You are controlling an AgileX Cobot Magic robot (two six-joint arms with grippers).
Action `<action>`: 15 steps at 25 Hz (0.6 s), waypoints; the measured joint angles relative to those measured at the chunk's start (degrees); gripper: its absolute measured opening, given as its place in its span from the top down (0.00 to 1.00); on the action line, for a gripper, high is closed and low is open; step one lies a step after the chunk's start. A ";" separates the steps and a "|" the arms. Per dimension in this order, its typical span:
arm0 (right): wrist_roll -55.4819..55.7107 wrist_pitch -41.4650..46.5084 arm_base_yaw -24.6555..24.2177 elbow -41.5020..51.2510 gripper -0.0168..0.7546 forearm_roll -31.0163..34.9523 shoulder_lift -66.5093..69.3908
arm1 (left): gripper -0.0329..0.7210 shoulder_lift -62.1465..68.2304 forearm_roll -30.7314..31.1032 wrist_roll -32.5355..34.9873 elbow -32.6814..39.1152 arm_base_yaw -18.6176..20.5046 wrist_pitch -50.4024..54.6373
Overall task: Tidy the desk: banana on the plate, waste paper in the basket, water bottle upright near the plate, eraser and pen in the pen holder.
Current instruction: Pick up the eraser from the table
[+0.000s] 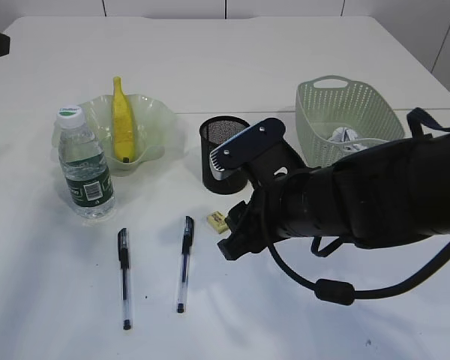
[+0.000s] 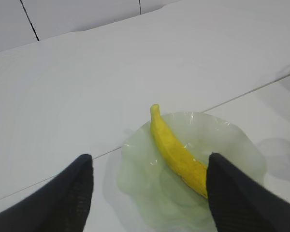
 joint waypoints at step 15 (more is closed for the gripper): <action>-0.11 -14.51 0.00 0.00 0.50 0.18 0.00 | 0.27 0.00 1.55 -0.09 0.00 0.00 -3.53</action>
